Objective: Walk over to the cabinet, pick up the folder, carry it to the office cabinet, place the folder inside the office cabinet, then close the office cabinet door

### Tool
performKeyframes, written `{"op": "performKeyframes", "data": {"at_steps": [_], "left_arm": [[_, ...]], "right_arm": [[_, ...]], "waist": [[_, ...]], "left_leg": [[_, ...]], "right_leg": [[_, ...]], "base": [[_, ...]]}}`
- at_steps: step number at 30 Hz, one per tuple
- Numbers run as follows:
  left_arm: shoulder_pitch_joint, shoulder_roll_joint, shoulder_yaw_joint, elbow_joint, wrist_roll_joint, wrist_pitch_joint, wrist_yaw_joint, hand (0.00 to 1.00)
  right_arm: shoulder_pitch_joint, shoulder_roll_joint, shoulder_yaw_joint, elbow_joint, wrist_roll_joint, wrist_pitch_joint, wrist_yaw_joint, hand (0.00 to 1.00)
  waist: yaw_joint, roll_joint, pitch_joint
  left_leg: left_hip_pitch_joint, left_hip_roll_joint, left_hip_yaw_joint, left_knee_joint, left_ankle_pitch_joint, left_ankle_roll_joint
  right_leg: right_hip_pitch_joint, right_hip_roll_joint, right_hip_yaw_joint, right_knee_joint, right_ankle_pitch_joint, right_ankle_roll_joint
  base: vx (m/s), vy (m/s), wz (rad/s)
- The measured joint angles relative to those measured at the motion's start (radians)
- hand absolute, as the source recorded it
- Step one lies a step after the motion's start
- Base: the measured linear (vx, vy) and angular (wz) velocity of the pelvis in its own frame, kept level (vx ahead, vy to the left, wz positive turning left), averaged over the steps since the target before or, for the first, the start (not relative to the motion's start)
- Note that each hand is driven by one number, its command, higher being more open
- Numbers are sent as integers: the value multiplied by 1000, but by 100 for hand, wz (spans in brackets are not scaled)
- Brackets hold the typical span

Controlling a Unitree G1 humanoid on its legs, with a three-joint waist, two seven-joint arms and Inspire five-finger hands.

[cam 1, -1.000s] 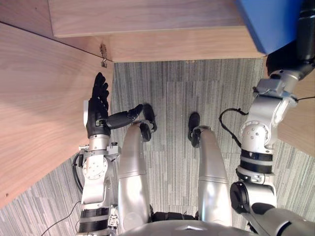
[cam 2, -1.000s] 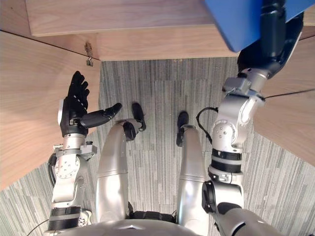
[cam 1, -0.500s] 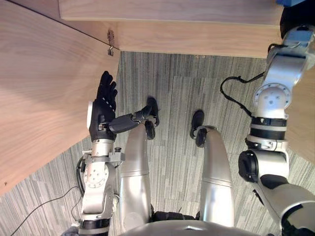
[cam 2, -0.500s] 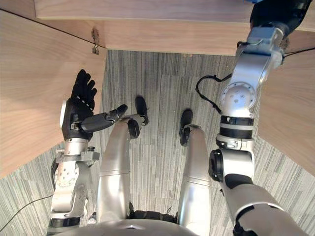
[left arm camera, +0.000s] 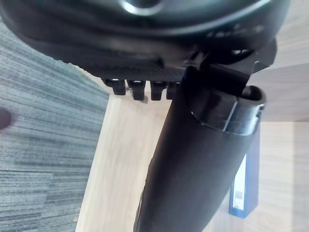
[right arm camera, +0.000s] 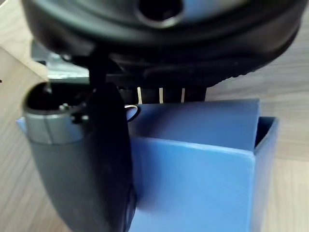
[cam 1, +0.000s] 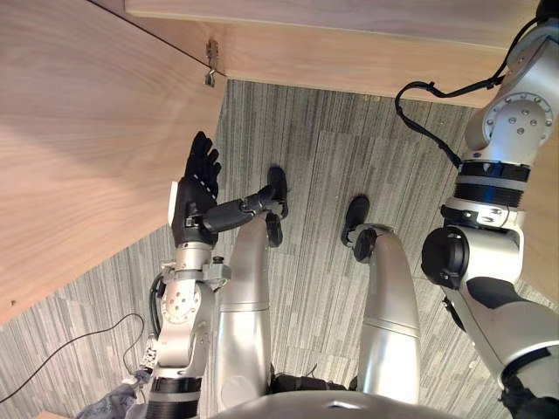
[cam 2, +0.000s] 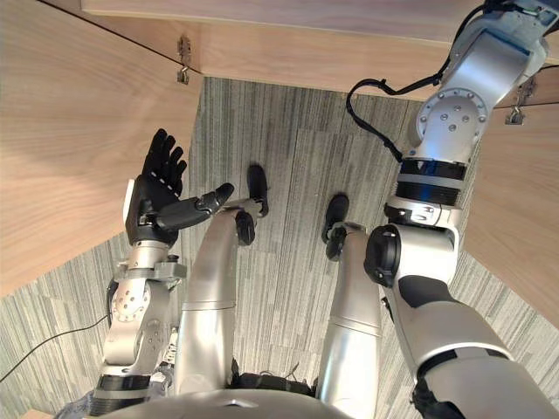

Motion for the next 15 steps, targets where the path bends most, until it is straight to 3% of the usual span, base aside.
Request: {"op": "performKeyframes", "data": {"at_steps": [15], "left_arm": [[3, 0, -27, 46, -6, 1, -1, 100]], "right_arm": [[-3, -48, 57, 42, -16, 45, -23, 100]], "waist": [[-4, 23, -14]], "left_leg": [[33, -11, -7, -45, 23, -9]], "right_leg": [[29, -9, -17, -20, 2, -9]], "base": [[-6, 0, 4]]}}
